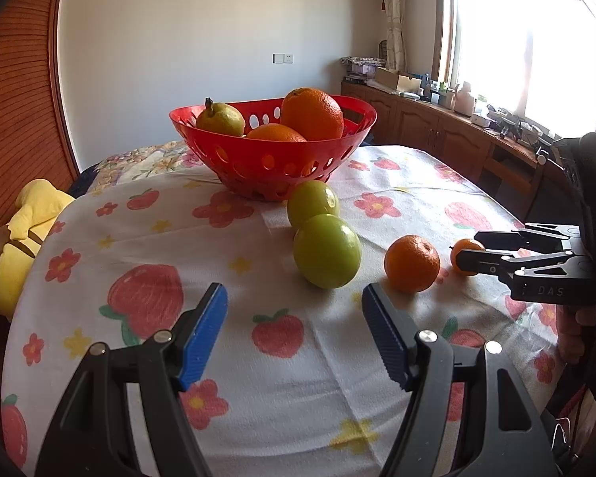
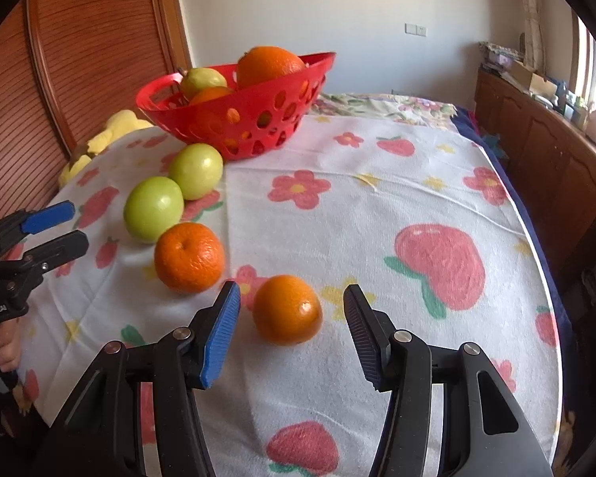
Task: Organize fruits
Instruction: 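Grasp a small tangerine with the right tool while the left tool grasps a green apple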
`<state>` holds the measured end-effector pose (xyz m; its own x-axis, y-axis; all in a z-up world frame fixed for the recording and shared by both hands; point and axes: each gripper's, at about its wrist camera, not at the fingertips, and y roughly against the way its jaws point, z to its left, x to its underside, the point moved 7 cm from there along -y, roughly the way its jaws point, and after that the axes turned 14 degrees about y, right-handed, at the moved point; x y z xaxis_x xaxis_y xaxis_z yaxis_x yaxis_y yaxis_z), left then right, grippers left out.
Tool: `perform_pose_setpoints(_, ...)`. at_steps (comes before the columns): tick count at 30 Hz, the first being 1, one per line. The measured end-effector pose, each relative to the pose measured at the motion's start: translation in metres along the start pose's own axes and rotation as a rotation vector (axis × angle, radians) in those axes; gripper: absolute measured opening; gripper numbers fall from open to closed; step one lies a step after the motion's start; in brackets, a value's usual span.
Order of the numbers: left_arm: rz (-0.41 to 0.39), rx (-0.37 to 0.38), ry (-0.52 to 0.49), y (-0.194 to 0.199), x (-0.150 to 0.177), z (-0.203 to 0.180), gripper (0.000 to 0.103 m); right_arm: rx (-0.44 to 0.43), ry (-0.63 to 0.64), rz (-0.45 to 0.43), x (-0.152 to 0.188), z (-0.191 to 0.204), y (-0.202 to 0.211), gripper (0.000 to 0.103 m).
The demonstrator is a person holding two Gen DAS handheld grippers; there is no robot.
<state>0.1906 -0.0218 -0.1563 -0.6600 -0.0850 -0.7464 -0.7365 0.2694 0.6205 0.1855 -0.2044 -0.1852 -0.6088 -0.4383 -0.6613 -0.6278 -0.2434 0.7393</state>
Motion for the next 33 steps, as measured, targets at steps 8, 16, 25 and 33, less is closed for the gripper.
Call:
perform_pose_setpoints(8,0.019,-0.011,-0.019,-0.008,-0.007,-0.008,0.071,-0.028,0.010,0.008,0.005,0.009,0.000,0.036)
perform_pose_setpoints(16,0.078,-0.002,-0.045,-0.024,-0.015,-0.020,0.071,-0.009,0.043,-0.001,0.006,0.016,0.000,0.036)
perform_pose_setpoints(25,0.142,0.025,-0.015,-0.044,-0.028,-0.024,0.070,-0.015,0.037,-0.011,0.006,0.015,-0.001,0.036)
perform_pose_setpoints(33,0.180,0.016,-0.028,-0.061,-0.027,-0.029,0.070,-0.014,0.032,-0.019,0.006,0.014,0.000,0.036)
